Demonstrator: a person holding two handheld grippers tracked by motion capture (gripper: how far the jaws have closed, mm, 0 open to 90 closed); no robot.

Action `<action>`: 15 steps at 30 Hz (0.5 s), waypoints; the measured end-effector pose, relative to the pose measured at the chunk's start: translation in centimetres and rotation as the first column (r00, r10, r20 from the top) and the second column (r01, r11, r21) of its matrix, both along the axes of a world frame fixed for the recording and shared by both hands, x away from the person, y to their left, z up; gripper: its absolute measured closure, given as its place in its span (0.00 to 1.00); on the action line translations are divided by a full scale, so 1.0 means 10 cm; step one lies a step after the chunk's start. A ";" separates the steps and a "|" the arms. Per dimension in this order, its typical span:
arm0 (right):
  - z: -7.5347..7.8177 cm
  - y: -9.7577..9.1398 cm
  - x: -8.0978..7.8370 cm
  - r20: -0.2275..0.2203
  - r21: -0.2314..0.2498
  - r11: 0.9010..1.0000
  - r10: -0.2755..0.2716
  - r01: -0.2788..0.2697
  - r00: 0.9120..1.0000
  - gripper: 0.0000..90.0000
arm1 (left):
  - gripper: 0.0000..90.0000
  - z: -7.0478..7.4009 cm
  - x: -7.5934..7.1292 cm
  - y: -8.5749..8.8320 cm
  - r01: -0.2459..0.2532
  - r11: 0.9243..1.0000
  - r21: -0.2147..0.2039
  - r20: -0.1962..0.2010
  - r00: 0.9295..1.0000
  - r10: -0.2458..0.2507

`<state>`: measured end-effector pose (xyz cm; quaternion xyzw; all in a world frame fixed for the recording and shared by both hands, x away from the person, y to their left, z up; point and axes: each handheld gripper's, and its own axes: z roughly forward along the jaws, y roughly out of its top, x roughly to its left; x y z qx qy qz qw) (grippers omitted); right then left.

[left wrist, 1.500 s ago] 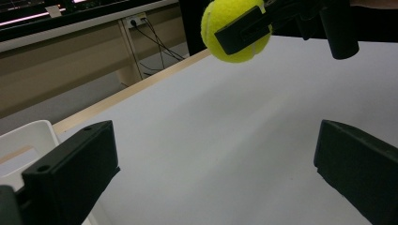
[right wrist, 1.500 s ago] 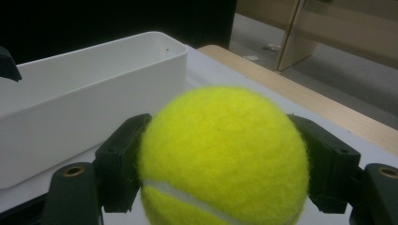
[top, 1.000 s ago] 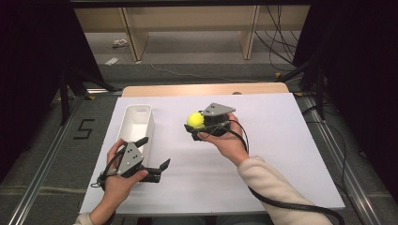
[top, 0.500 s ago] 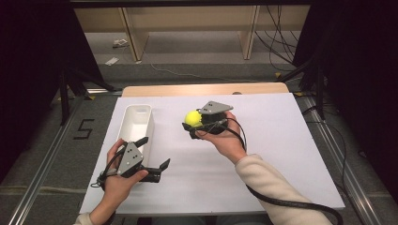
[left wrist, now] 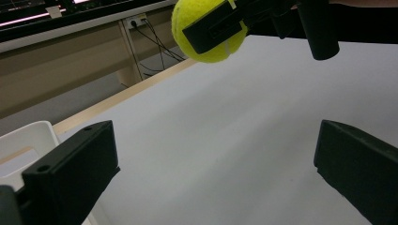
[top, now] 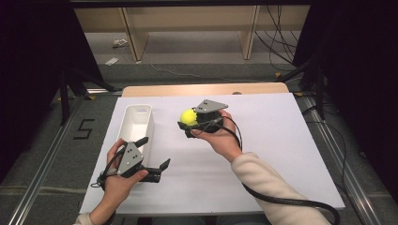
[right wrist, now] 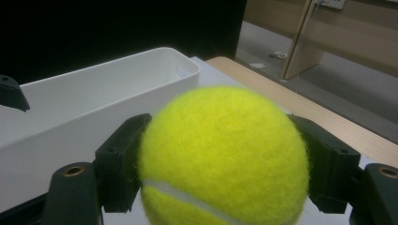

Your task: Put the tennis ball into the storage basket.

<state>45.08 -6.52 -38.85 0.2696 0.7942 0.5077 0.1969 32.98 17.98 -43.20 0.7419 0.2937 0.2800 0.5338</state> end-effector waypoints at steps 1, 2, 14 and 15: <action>0.00 0.00 0.00 0.000 0.000 1.000 0.000 0.000 1.000 0.30 | 0.00 0.00 0.00 0.00 -0.001 1.000 0.001 0.001 1.000 0.001; 0.00 0.01 0.00 0.001 -0.001 1.000 0.001 -0.001 1.000 0.30 | 0.00 0.00 0.00 0.00 -0.003 1.000 0.004 0.005 1.000 0.003; 0.04 0.10 0.02 0.005 -0.005 1.000 0.017 -0.017 1.000 0.30 | 0.00 0.01 0.02 0.01 -0.009 1.000 0.016 0.025 1.000 0.008; 0.04 0.11 0.02 0.005 -0.007 1.000 0.019 -0.019 1.000 0.30 | 0.00 0.01 0.02 0.01 -0.009 1.000 0.017 0.026 1.000 0.008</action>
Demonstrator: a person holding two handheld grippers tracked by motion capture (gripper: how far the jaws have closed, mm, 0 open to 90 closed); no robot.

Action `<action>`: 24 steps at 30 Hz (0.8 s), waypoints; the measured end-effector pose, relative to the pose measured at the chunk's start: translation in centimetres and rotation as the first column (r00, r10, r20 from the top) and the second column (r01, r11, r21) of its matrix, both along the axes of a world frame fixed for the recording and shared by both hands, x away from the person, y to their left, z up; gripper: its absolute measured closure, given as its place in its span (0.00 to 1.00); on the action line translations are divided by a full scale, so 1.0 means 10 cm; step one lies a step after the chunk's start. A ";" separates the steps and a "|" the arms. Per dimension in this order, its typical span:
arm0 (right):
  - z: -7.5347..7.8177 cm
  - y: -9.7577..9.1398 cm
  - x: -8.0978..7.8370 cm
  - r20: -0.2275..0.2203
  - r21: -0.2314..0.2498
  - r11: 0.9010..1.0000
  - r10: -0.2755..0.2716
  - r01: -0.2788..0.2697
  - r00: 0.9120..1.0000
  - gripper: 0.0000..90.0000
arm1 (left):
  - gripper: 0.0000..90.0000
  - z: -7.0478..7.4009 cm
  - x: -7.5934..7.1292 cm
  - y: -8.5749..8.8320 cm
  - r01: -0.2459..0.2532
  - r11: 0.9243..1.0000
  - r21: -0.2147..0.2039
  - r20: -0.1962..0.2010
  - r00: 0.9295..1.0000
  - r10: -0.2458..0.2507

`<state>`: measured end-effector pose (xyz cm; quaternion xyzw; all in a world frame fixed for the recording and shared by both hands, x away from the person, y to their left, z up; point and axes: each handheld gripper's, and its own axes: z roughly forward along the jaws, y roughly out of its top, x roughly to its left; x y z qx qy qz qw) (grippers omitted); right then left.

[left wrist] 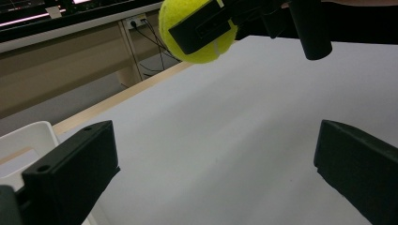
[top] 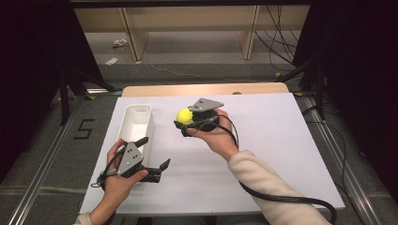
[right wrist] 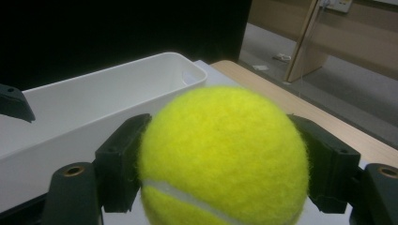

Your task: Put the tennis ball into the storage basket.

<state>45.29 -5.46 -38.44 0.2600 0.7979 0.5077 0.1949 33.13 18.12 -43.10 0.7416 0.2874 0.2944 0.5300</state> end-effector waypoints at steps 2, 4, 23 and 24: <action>0.00 0.02 0.00 0.005 0.002 1.000 -0.001 0.001 1.000 0.30 | 0.00 0.00 0.00 0.00 0.001 1.000 0.001 0.000 1.000 -0.001; 0.01 0.04 0.00 0.001 0.001 1.000 0.003 -0.003 1.000 0.30 | 0.00 0.00 0.00 0.00 0.001 1.000 0.003 0.001 1.000 -0.001; 0.04 0.19 0.01 0.002 0.002 1.000 0.028 -0.028 1.000 0.30 | 0.00 0.00 0.00 -0.01 0.006 1.000 0.001 -0.002 1.000 -0.006; 0.04 0.20 0.01 -0.002 0.004 1.000 0.026 -0.026 1.000 0.30 | 0.00 0.00 0.00 -0.01 0.006 1.000 0.002 -0.003 1.000 -0.006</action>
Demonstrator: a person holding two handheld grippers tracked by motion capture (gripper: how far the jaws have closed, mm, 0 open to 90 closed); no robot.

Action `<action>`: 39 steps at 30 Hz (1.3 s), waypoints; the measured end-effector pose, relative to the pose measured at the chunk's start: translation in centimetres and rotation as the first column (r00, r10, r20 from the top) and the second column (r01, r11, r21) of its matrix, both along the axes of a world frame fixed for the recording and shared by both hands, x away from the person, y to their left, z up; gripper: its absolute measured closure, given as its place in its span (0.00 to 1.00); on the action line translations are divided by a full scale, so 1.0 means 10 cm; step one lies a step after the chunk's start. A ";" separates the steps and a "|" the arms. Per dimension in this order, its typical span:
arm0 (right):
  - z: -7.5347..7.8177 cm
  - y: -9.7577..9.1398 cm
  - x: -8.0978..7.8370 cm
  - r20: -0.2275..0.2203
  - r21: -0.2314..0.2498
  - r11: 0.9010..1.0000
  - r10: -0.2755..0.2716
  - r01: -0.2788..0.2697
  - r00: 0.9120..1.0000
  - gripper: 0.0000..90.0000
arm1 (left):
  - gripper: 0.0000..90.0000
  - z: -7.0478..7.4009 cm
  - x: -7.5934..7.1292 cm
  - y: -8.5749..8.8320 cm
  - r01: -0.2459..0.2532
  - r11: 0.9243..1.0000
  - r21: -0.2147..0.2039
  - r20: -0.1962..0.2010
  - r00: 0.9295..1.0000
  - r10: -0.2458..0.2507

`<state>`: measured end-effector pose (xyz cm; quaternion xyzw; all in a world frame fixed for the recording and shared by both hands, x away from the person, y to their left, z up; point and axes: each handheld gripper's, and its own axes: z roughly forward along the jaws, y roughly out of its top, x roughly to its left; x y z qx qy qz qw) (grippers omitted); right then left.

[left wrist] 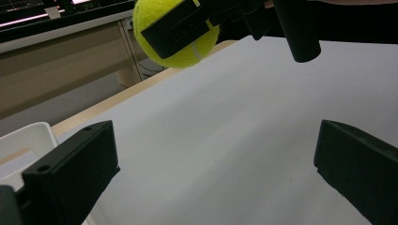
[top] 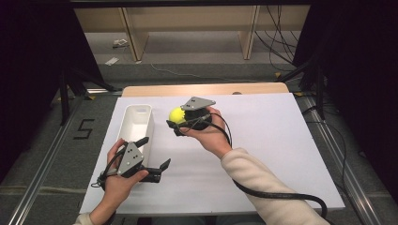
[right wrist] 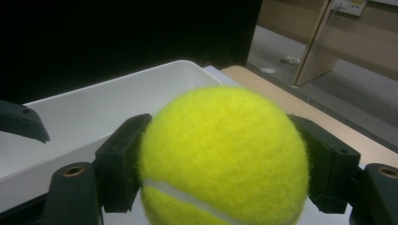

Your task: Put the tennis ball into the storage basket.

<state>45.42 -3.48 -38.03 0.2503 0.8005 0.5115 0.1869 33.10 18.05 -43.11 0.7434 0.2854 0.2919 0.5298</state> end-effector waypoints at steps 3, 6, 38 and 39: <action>-0.01 0.00 0.00 -0.005 0.000 1.000 0.001 -0.001 1.000 0.30 | 0.00 0.00 0.00 0.00 0.000 1.000 0.000 0.001 1.000 0.000; -0.02 0.02 0.01 -0.005 0.003 1.000 0.001 -0.001 1.000 0.30 | 0.00 0.00 0.00 0.00 0.000 1.000 0.000 0.000 1.000 0.000; 0.07 0.36 0.02 -0.002 0.013 0.999 0.050 -0.050 0.999 0.30 | 0.00 0.00 0.00 0.00 0.001 1.000 0.002 0.002 1.000 -0.001; 0.07 0.36 0.02 -0.002 0.013 0.999 0.050 -0.050 0.999 0.30 | 0.00 0.00 0.00 0.00 0.000 1.000 0.002 0.001 1.000 0.000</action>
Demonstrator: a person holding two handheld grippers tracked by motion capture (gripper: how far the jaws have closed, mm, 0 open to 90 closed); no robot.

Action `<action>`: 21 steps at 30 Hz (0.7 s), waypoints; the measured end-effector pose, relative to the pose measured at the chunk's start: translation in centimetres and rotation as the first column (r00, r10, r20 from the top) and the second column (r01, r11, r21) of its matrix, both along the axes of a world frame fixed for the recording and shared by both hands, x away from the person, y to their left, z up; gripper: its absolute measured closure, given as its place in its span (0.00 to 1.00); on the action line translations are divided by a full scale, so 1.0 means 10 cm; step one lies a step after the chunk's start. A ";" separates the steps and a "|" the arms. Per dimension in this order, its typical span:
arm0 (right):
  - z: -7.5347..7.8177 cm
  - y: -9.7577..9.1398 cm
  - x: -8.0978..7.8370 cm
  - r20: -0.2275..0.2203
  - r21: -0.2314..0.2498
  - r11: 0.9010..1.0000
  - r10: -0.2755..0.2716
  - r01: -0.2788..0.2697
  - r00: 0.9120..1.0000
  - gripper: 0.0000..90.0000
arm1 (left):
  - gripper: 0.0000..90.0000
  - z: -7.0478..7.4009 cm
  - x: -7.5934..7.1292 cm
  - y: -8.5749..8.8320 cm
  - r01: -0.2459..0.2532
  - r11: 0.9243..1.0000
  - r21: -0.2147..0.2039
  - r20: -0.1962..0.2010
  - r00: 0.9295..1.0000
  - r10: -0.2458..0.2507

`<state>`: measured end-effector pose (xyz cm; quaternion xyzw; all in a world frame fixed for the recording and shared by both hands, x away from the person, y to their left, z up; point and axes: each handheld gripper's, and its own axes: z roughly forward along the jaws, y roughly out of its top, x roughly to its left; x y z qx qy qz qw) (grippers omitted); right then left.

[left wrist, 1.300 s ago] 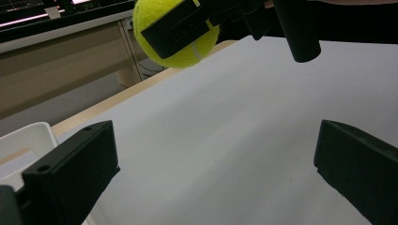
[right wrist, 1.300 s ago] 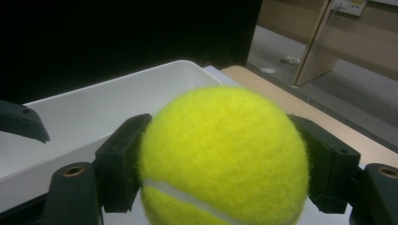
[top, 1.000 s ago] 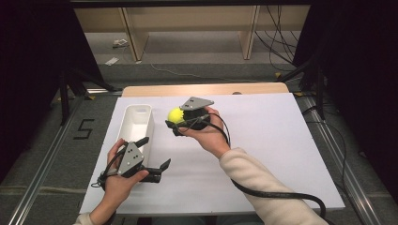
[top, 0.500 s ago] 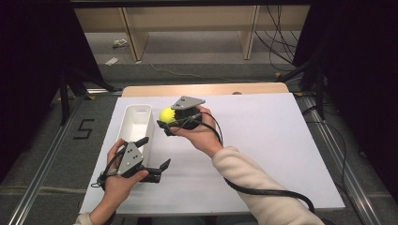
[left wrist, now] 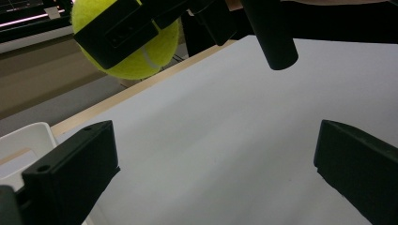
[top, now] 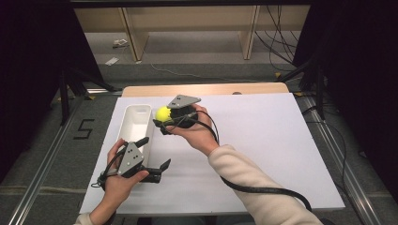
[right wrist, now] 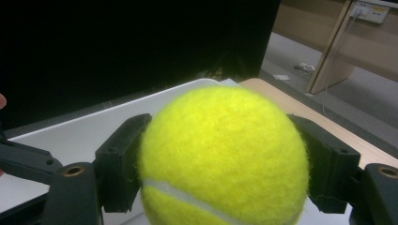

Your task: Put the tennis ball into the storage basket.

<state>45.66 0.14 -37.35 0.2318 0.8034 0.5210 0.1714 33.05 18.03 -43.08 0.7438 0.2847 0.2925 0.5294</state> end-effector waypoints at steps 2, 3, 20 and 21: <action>0.00 0.01 0.00 -0.001 0.002 1.000 -0.002 0.002 1.000 0.30 | 0.00 0.00 0.00 0.00 -0.001 1.000 0.000 0.000 1.000 0.001; 0.00 0.02 0.01 0.000 0.000 1.000 -0.001 0.001 1.000 0.30 | 0.00 0.00 0.00 0.00 -0.001 1.000 0.001 0.001 1.000 0.001; 0.05 0.11 0.05 0.000 -0.002 1.000 0.007 -0.007 1.000 0.30 | 0.00 0.00 0.00 0.00 0.002 1.000 0.005 0.002 1.000 -0.002; 0.06 0.12 0.05 0.000 -0.003 1.000 0.009 -0.009 1.000 0.30 | 0.00 0.00 0.00 0.00 0.001 1.000 0.005 0.002 1.000 -0.001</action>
